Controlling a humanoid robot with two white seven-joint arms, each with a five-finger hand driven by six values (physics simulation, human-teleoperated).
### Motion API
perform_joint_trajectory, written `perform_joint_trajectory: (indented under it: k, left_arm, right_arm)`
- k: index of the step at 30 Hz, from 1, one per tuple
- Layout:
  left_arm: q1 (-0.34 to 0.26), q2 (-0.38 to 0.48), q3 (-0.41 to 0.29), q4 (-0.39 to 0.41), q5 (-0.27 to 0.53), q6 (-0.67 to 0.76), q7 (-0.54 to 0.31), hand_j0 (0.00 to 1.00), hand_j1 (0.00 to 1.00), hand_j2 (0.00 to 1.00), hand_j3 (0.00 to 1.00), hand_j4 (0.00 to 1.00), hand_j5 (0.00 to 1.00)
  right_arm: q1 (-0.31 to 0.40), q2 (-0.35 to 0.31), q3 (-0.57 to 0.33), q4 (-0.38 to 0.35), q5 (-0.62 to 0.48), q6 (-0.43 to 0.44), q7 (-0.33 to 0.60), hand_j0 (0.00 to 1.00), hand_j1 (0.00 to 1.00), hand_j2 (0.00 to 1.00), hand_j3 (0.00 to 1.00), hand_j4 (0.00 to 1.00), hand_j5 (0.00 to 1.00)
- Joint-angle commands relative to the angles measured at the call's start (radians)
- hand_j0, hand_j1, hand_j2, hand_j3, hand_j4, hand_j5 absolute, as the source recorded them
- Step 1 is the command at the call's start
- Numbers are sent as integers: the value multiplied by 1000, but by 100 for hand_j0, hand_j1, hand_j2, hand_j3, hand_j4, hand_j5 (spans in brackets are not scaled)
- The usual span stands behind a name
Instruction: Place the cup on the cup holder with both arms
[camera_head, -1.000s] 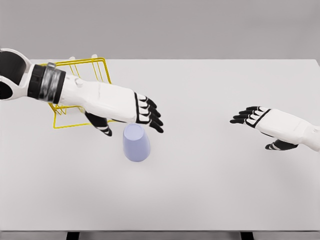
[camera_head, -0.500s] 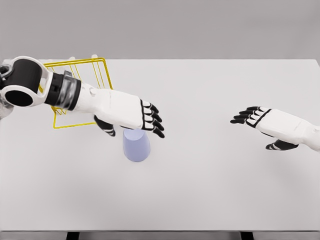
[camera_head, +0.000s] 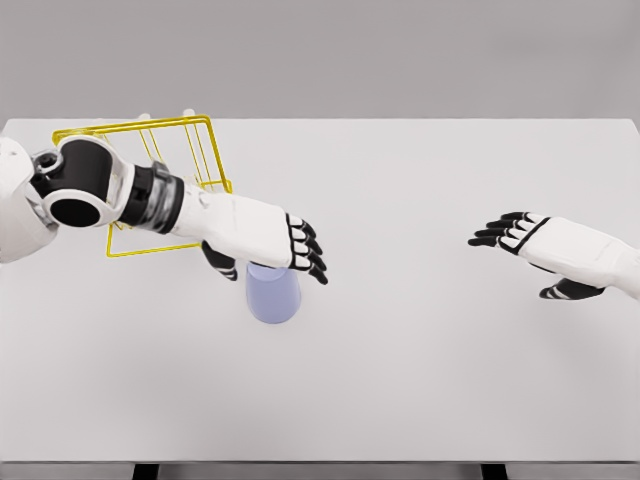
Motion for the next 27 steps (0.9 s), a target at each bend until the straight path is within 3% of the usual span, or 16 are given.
perform_joint_trajectory:
  k: [1, 14, 23, 27]
  left_arm:
    - [0, -33, 1, 34, -18, 2, 0, 97, 97, 97, 97, 97, 97]
    - [28, -39, 1, 54, -29, 2, 0, 94, 94, 94, 94, 94, 94]
    - [31, -35, 1, 46, -27, 1, 0, 73, 73, 73, 73, 73, 73]
    - [29, -33, 1, 44, -26, -2, 0, 57, 57, 57, 57, 57, 57]
  right_arm:
    - [0, -2, -1, 1, -6, 3, 0, 100, 100, 100, 100, 100, 100]
    - [0, -2, -1, 1, -6, 3, 0, 100, 100, 100, 100, 100, 100]
    - [0, -2, -1, 1, -6, 3, 0, 100, 100, 100, 100, 100, 100]
    - [0, -2, -1, 3, -6, 3, 0, 100, 100, 100, 100, 100, 100]
